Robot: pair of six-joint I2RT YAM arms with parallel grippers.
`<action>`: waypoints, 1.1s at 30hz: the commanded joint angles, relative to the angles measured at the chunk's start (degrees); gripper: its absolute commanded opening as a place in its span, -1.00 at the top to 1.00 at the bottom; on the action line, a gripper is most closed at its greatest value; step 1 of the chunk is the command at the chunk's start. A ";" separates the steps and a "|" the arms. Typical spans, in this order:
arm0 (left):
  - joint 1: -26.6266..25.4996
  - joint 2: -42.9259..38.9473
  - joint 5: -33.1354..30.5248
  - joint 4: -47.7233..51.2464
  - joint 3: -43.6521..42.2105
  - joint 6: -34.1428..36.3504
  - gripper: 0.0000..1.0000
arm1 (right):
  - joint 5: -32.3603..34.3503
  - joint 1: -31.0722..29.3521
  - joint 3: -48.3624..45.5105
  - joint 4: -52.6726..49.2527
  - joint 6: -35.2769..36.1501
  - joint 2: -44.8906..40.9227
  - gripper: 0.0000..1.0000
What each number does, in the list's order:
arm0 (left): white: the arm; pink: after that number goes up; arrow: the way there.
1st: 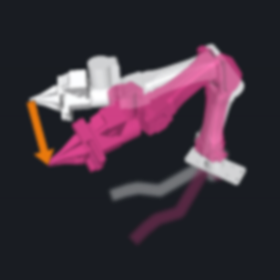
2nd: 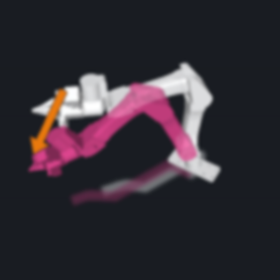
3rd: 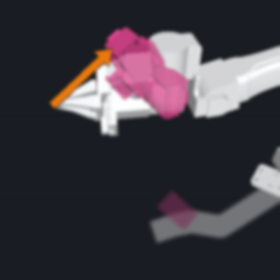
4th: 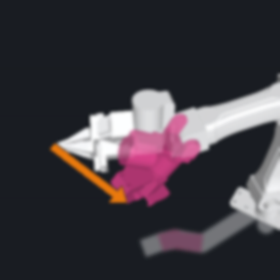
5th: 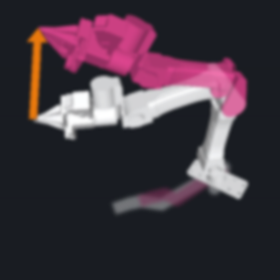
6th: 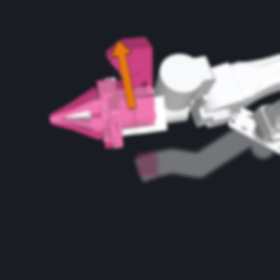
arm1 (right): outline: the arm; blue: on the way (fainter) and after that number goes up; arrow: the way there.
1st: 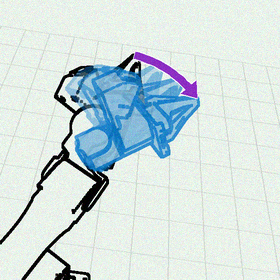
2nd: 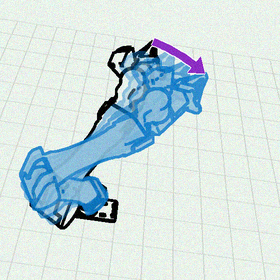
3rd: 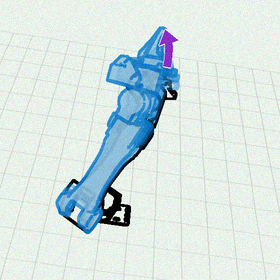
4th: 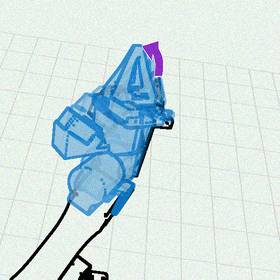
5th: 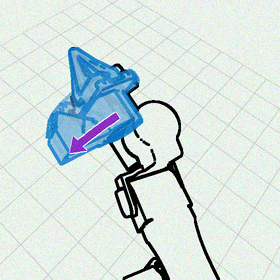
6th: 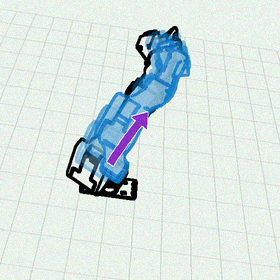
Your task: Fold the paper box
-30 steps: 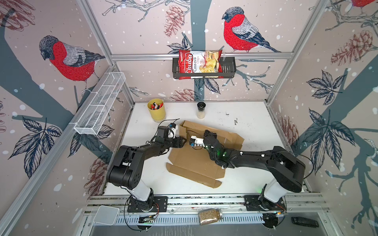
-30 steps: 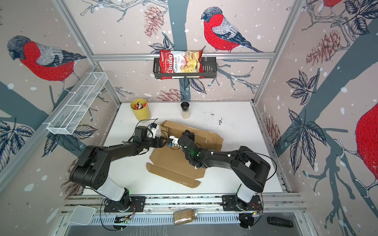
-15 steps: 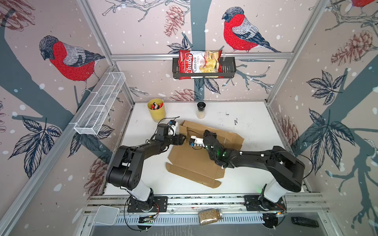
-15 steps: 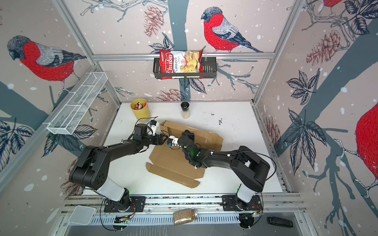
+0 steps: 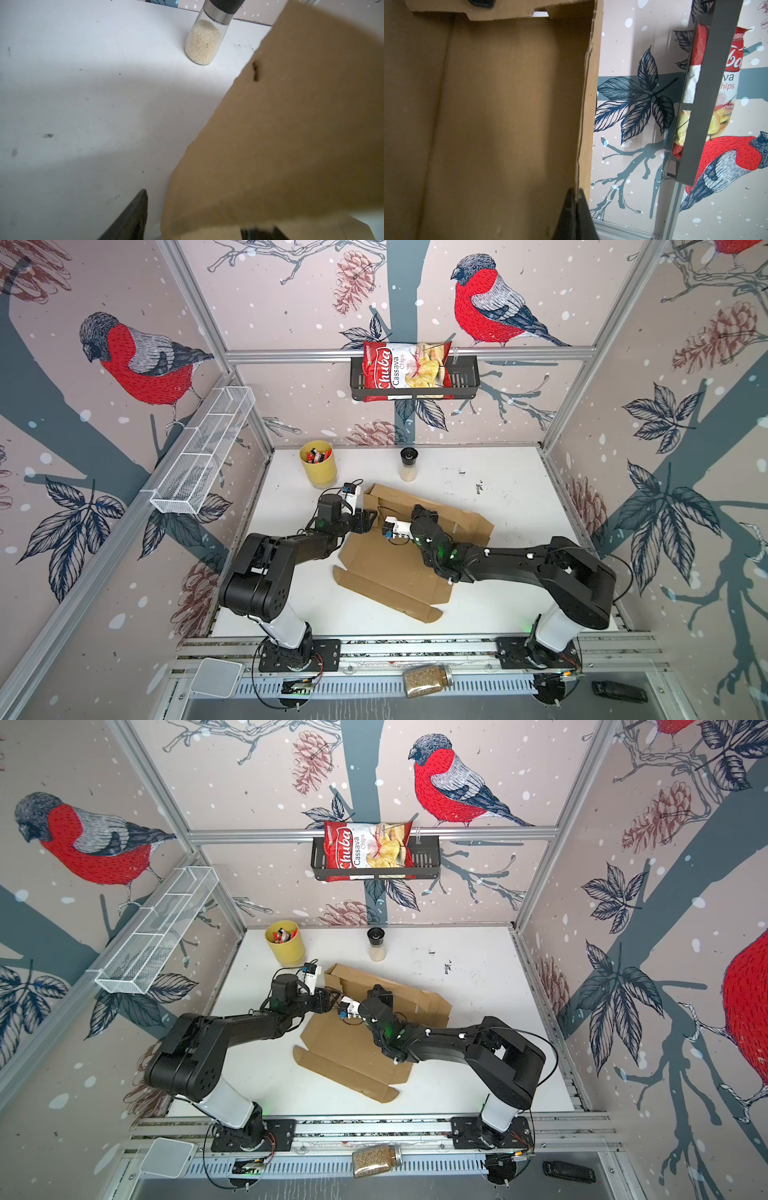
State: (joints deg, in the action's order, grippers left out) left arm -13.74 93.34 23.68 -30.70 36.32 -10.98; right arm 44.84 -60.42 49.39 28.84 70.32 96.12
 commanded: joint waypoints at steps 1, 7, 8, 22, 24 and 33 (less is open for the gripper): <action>-0.02 0.16 0.70 -5.75 -0.66 0.71 -0.27 | -1.42 -0.26 0.04 -0.75 0.12 0.43 1.00; -0.03 1.01 0.31 -8.04 -1.44 1.58 -0.25 | -3.03 -0.22 0.57 -2.21 0.34 0.05 1.00; -0.06 1.25 0.40 -8.06 -1.22 1.64 -0.24 | -3.17 -0.13 0.53 -2.22 0.34 0.04 1.00; -3.03 3.39 -4.73 -15.01 -4.06 -0.88 0.02 | -2.21 0.43 2.13 0.82 2.51 1.82 1.00; -3.48 3.68 -5.78 -15.73 -4.23 -1.18 0.07 | -2.21 0.39 2.29 0.26 2.50 1.76 1.00; -3.99 4.46 -11.05 -19.62 -5.23 -4.13 0.31 | -1.96 -0.40 1.61 0.28 1.55 1.61 1.00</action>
State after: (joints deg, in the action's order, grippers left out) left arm -17.50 97.54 15.20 -45.89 31.20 -13.61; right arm 43.86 -60.51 51.24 29.69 72.12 97.56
